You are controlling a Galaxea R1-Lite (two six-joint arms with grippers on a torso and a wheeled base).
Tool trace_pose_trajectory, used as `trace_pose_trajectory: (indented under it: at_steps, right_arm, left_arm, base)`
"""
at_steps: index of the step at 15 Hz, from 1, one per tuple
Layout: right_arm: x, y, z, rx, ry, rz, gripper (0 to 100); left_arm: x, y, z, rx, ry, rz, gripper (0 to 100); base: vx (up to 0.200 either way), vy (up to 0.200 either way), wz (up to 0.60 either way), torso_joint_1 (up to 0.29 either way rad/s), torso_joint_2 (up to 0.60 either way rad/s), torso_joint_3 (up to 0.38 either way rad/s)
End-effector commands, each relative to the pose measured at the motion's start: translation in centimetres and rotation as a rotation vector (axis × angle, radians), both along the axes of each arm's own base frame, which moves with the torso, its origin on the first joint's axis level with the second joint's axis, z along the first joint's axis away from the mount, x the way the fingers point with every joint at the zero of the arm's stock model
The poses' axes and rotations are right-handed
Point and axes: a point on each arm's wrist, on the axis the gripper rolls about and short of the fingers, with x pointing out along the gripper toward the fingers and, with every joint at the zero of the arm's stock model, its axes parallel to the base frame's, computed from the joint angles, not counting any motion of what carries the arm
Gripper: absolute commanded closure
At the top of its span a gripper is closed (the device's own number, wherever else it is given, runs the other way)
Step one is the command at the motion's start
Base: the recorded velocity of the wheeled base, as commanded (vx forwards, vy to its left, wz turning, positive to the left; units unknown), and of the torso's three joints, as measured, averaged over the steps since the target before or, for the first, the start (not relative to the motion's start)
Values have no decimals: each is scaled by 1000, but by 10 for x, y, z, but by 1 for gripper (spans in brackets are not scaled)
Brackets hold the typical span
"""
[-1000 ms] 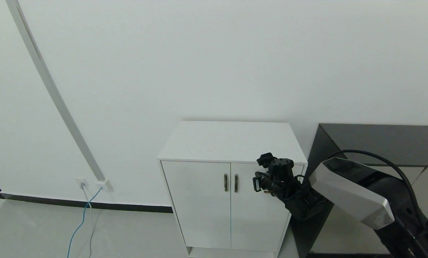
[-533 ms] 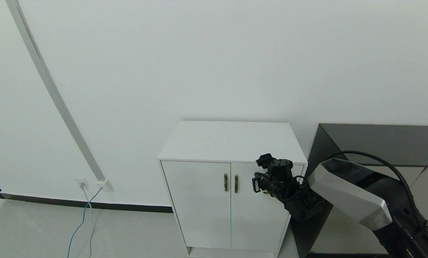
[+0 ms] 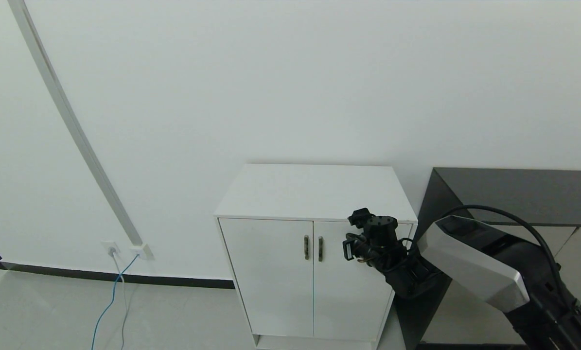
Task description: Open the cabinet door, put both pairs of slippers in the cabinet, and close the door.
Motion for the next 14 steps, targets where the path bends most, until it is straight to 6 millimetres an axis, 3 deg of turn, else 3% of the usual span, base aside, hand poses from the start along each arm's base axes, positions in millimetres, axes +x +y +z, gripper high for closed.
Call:
trace_pose_trajectory:
  at_steps: [1,12,14]
  right_arm:
    - [1,0,-2,-2,1,-2,100]
    - [-1,-1,-1,-4,3,-1,100]
    - [-10,-2,11,2,4,4,100]
  left_arm:
    - [0,0,0,-1,1,0,100]
    - [0,0,0,-1,1,0,100]
    - [0,0,0,1,0,0,100]
  base:
    - [0,0,0,0,0,0]
    - [0,0,0,0,0,0]
    - [0,0,0,0,0,0]
